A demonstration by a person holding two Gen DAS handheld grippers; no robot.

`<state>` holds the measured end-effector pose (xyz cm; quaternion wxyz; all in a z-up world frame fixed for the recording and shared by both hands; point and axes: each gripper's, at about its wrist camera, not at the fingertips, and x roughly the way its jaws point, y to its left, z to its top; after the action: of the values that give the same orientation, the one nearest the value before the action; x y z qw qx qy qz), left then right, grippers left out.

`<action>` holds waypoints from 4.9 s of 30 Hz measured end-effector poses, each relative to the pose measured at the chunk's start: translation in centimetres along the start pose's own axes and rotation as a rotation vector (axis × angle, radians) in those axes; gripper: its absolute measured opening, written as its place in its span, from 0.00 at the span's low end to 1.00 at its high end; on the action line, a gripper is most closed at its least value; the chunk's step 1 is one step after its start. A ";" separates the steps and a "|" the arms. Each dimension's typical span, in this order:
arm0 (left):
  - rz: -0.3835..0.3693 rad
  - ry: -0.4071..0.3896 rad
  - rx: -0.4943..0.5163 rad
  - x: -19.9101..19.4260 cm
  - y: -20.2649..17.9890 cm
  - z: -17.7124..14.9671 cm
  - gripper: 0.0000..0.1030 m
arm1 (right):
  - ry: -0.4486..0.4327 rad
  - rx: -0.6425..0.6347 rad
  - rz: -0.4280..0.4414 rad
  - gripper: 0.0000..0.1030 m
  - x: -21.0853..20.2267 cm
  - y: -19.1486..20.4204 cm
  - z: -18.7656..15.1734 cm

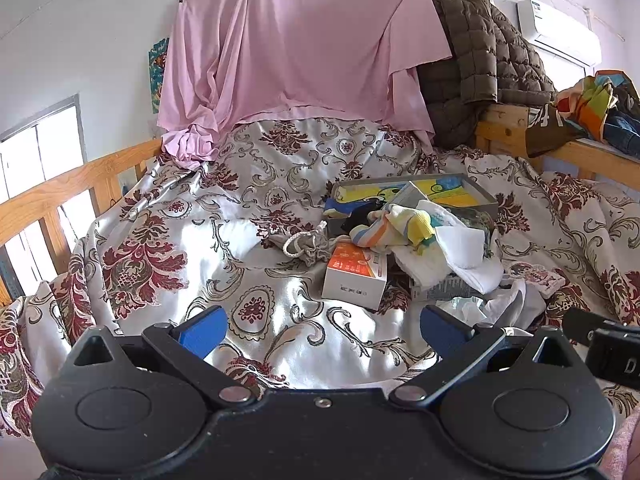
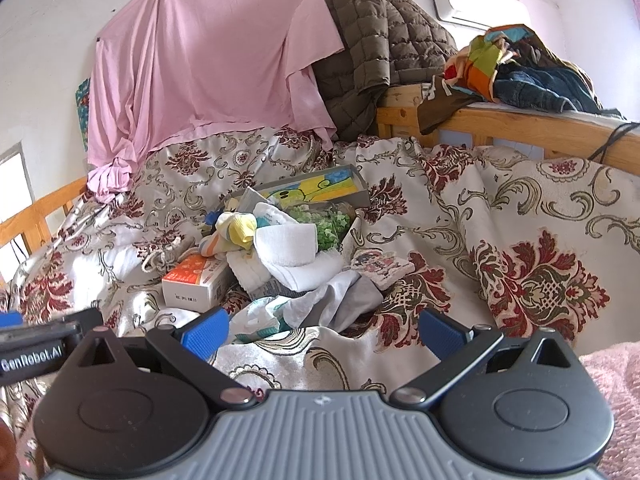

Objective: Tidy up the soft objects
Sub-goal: 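Grasp the white-blue tissue packet with the left tool while the right tool grasps grey cloth, then carry the tissue packet and grey cloth over the frog-painted tray with both tools, then open both tools to drop the packet and cloth into the tray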

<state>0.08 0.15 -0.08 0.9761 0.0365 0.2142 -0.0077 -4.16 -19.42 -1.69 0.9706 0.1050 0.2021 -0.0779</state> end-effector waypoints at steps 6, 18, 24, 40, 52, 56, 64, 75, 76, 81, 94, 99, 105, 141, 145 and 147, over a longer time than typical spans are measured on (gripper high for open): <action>-0.027 0.017 0.003 0.2 0.2 0.0 0.99 | 0.031 0.057 0.012 1.00 1.0 -0.6 0.8; -0.256 0.079 -0.047 6.0 0.0 1.0 0.99 | 0.185 0.126 0.104 1.00 8.1 -3.6 3.9; -0.364 0.125 0.032 10.0 -2.1 1.6 0.99 | 0.280 0.166 0.211 1.00 12.7 -4.8 5.3; -0.633 0.363 0.237 19.5 -7.3 1.3 0.99 | 0.557 0.312 0.321 1.00 22.4 -6.6 4.0; -0.711 0.518 -0.056 24.3 -4.4 1.6 0.94 | 0.578 0.278 0.247 0.95 23.0 -6.1 3.3; -0.673 0.566 -0.150 25.2 -4.3 1.8 0.86 | 0.570 0.221 0.216 0.89 22.8 -5.5 3.1; -0.668 0.608 -0.229 25.4 -4.3 1.8 0.70 | 0.545 0.198 0.160 0.62 22.2 -5.6 3.0; -0.612 0.558 -0.280 23.4 -4.2 1.1 0.54 | 0.522 0.116 0.156 0.10 21.6 -4.9 3.2; -0.602 0.547 -0.274 23.0 -4.3 1.2 0.52 | 0.507 0.103 0.166 0.10 21.2 -4.7 3.3; -0.571 0.492 -0.242 20.5 -4.1 1.8 0.49 | 0.377 0.014 0.195 0.09 18.6 -3.4 4.3; -0.569 0.179 -0.286 15.6 -2.5 7.3 0.49 | -0.005 -0.066 0.201 0.10 14.8 -2.0 8.8; -0.553 0.102 -0.271 17.6 -3.4 11.3 0.49 | -0.084 -0.010 0.217 0.10 19.3 -2.0 13.4; -0.521 0.040 -0.262 22.6 -4.7 15.9 0.49 | -0.113 0.091 0.244 0.10 27.1 -2.3 17.3; -0.387 0.361 -0.157 46.1 -11.9 17.7 0.59 | 0.134 0.270 0.221 0.48 43.0 -7.1 15.9; -0.385 0.371 -0.187 46.2 -11.7 17.7 0.64 | 0.129 0.255 0.212 0.62 42.6 -7.2 16.3; -0.380 0.368 -0.200 46.0 -11.5 17.7 0.69 | 0.122 0.248 0.212 0.69 42.1 -7.3 16.6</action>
<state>48.93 -12.61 -4.09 0.9006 -0.1003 0.3904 -0.1627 38.86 -34.99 -5.26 0.9388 0.2493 0.2374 0.0073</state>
